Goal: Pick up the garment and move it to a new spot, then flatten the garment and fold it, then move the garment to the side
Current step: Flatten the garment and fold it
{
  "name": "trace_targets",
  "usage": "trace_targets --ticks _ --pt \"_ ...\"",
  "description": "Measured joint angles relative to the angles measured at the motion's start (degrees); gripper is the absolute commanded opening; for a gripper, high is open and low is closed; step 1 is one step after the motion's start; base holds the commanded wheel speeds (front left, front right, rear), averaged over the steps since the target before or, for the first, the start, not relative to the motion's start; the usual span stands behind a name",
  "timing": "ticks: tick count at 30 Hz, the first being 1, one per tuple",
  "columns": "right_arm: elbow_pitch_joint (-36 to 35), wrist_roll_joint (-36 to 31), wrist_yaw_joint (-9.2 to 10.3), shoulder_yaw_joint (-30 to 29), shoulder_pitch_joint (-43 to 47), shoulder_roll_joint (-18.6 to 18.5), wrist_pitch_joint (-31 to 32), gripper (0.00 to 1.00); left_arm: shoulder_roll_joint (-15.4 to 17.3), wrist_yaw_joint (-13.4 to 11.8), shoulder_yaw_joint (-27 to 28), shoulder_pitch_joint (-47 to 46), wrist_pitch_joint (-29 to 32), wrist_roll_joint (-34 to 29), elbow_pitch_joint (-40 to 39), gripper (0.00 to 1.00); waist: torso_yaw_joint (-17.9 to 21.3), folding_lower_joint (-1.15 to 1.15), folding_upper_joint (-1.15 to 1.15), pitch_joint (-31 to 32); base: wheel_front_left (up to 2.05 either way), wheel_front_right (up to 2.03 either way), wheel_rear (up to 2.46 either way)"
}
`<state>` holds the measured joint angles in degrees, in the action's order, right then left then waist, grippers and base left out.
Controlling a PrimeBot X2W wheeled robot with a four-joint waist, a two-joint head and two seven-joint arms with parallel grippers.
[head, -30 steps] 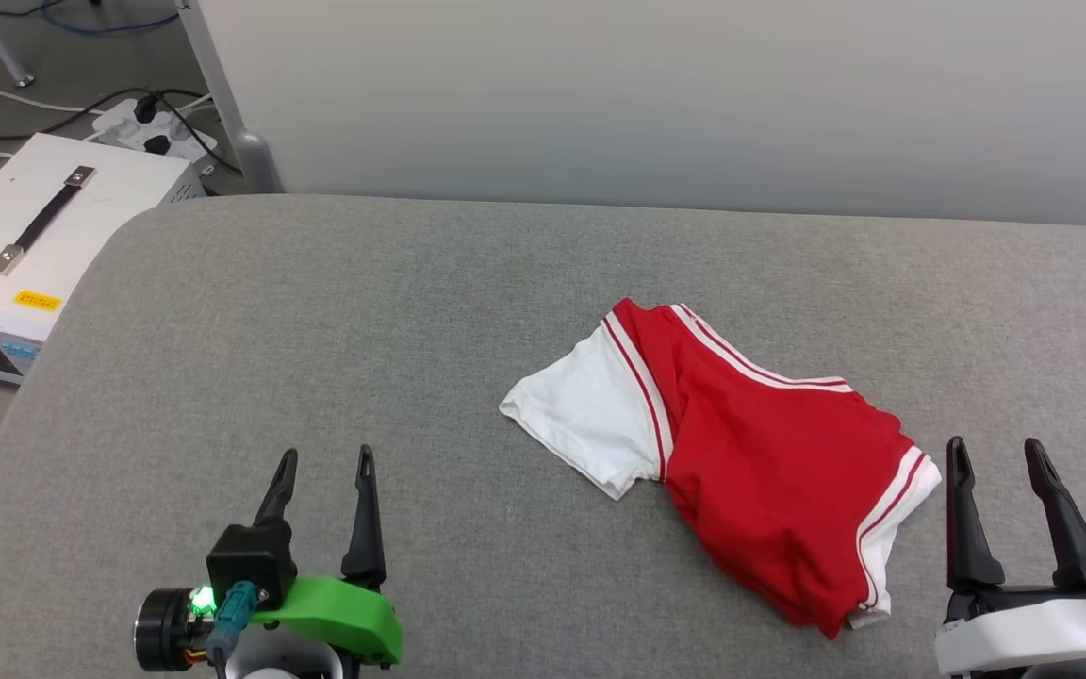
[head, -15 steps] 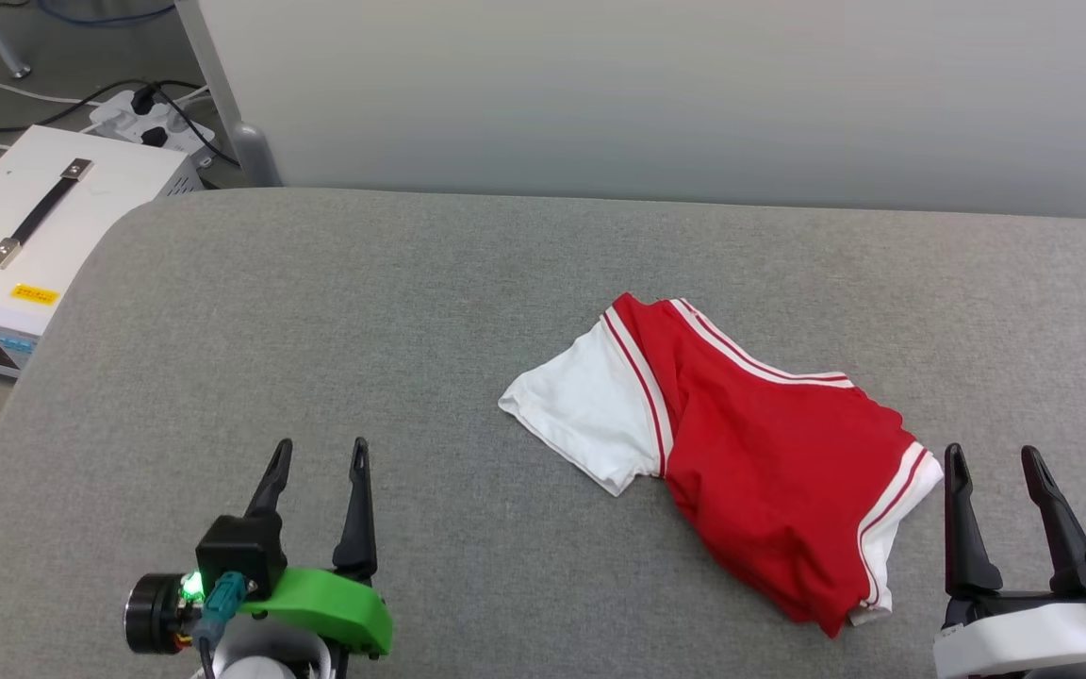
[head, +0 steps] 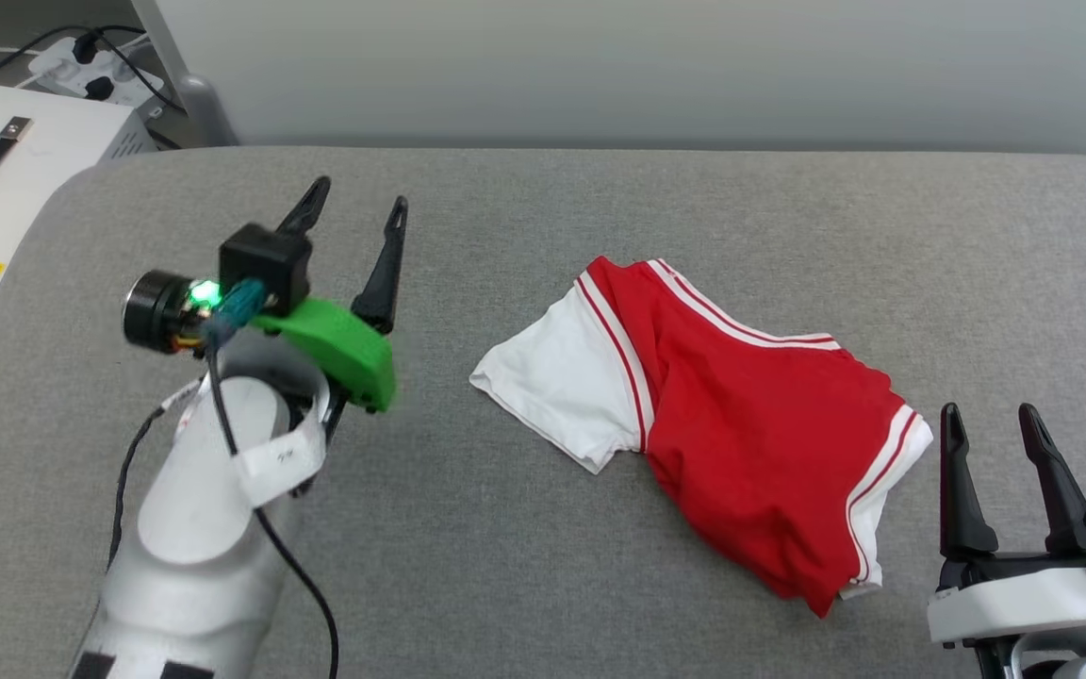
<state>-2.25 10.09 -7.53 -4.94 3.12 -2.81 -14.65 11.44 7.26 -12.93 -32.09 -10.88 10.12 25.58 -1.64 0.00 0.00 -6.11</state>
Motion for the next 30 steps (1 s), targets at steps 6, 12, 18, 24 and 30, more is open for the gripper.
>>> trace_targets --ticks 6,12,18,24,30 --pt "-0.08 -0.07 0.0 0.52 -1.36 0.02 0.0 1.0 3.11 0.05 -13.6 -12.56 11.74 10.35 7.09 1.0 1.65 0.0 0.0 -2.13 0.0 0.0 0.0" --pt "-0.12 -0.26 0.0 0.87 -2.92 0.03 0.0 1.0 5.43 0.07 -27.71 -20.44 29.3 24.9 10.78 1.0 3.38 0.0 0.0 -4.43 0.0 0.0 0.0" --pt "-0.63 -0.26 0.0 1.2 -4.85 0.02 0.0 1.0 8.11 0.07 -36.64 -25.16 40.95 35.5 12.72 1.0 4.94 0.0 0.0 -7.15 0.0 0.0 0.0" --pt "-0.88 -0.19 0.0 1.27 -5.98 0.02 0.0 1.0 10.93 0.07 -44.42 -26.24 48.26 41.69 14.13 1.0 6.76 0.0 0.0 -9.92 0.0 0.0 0.0" --pt "-0.86 0.37 0.0 1.26 -6.93 0.01 0.0 1.0 13.18 0.07 -50.72 -26.89 49.24 44.99 14.86 1.0 8.45 0.0 0.0 -12.52 0.0 0.0 0.0"
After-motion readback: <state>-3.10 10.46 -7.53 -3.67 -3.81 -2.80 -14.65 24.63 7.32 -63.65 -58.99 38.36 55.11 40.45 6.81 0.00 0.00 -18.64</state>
